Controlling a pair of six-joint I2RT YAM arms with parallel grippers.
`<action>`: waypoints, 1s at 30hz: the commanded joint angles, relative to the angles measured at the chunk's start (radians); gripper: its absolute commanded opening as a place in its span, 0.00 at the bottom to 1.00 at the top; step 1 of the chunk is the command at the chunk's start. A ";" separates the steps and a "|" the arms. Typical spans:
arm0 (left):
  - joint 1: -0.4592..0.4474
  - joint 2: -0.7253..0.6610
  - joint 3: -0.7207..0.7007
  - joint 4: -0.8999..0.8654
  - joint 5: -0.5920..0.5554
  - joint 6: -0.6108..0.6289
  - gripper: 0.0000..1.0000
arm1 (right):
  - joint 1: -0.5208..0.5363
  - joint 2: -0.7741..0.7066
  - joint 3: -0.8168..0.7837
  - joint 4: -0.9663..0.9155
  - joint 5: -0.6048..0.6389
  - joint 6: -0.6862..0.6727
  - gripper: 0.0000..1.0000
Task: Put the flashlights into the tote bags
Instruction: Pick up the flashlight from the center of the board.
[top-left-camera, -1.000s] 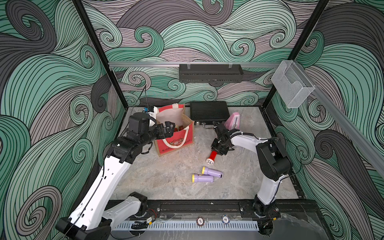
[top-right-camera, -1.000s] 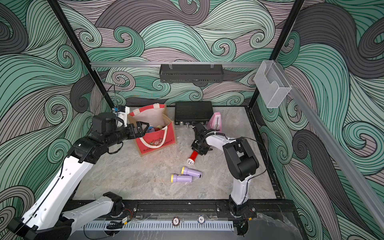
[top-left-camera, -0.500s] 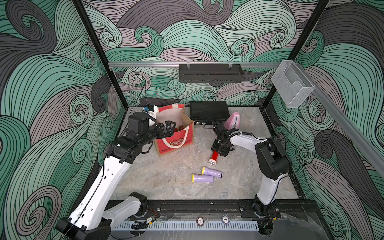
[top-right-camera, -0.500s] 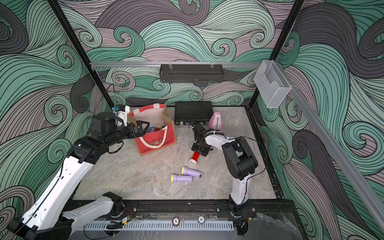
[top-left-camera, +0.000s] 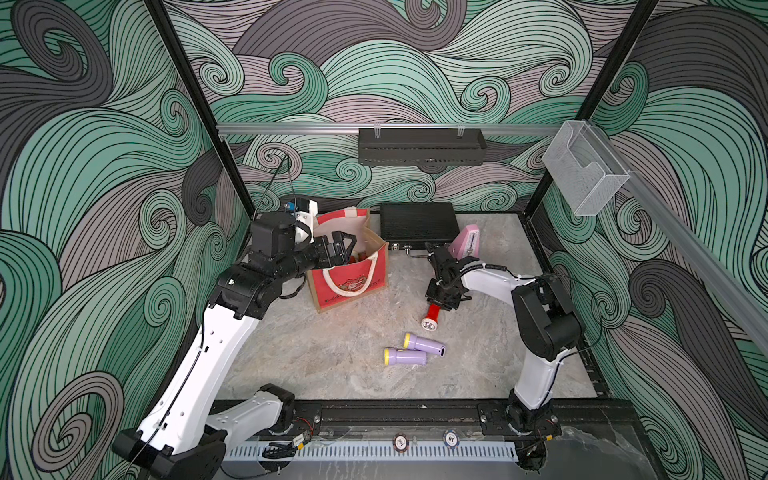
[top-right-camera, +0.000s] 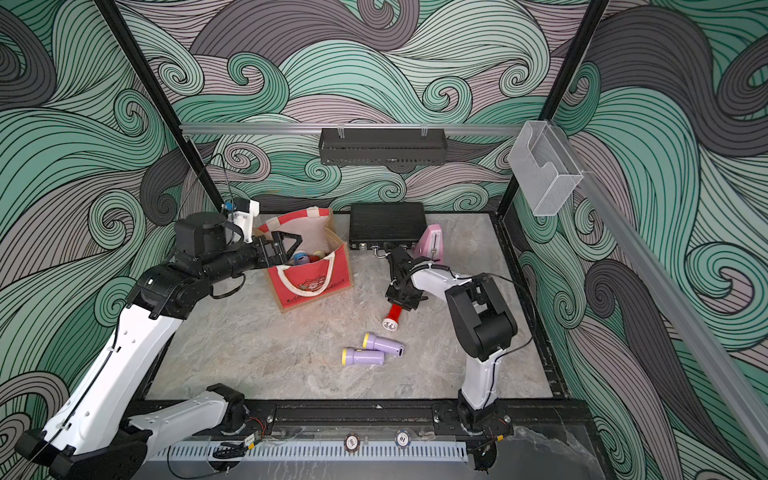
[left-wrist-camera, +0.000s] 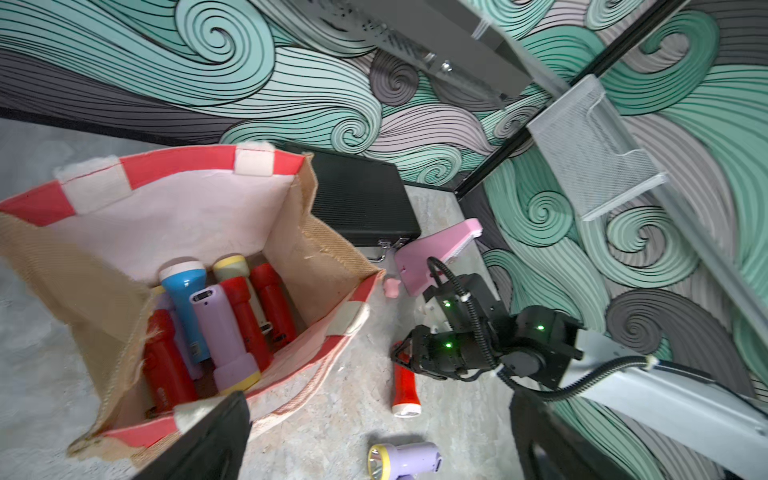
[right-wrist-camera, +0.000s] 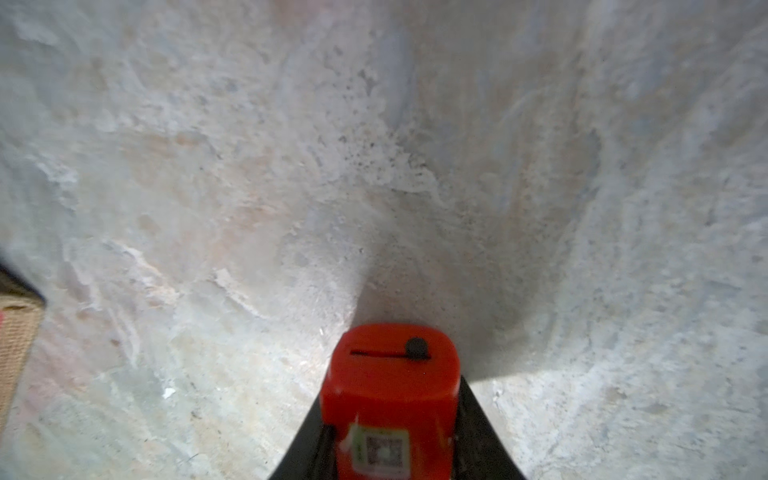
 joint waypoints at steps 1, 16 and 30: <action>0.000 0.002 0.027 -0.027 0.122 -0.034 0.99 | -0.008 -0.118 0.002 0.077 -0.076 -0.061 0.00; -0.011 0.104 0.022 0.172 0.431 -0.166 0.99 | -0.008 -0.486 0.081 0.644 -0.398 0.024 0.00; -0.041 0.178 0.035 0.345 0.453 -0.217 0.91 | 0.091 -0.360 0.363 0.661 -0.450 0.026 0.00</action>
